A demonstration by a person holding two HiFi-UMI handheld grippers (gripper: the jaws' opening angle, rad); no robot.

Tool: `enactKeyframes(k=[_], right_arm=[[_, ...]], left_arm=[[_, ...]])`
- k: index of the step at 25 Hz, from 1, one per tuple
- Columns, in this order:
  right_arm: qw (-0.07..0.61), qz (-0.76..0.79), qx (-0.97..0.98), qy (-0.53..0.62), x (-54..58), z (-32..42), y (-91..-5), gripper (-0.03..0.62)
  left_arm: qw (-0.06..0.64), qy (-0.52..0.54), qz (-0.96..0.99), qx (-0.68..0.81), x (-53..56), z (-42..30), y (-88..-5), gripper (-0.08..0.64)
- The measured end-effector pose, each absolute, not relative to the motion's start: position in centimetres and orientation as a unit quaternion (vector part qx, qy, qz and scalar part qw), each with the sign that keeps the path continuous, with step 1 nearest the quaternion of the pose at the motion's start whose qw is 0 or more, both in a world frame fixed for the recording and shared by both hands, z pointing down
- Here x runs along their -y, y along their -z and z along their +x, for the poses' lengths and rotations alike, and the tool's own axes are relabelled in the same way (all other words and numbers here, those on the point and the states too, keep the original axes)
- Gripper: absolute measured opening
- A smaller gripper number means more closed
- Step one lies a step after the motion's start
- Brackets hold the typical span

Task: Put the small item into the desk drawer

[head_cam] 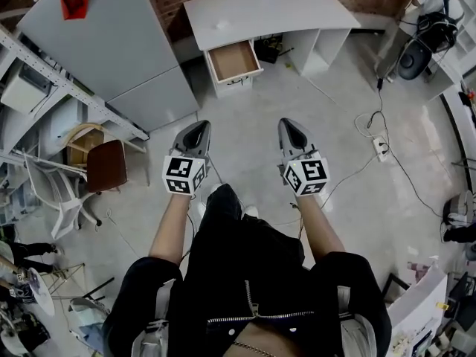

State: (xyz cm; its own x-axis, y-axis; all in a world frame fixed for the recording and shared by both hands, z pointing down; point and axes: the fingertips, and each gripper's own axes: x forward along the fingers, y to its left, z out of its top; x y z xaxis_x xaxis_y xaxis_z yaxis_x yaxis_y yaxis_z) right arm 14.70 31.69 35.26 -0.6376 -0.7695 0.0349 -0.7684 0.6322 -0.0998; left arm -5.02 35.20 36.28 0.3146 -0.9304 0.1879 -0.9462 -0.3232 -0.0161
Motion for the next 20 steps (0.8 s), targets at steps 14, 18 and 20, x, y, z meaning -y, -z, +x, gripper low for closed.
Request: enactKeyframes(k=[14,18,20], right_arm=[[-0.017,-0.420,-0.906,0.044,-18.4,11.7,-36.3,0.006],[-0.021,-0.422,-0.905,0.045,-12.9,9.3,-36.1,0.006],[-0.024,-0.423,-0.905,0.044,-10.2,7.8,-35.8,0.006]], left_arm=[[0.063,-0.062,0.814,0.574,-21.2,-6.8,-38.4,0.021],[0.066,-0.067,0.818,0.567,-15.3,-8.6,-38.7,0.021],[0.066,-0.069,0.821,0.563,-12.4,-9.9,-38.6,0.021]])
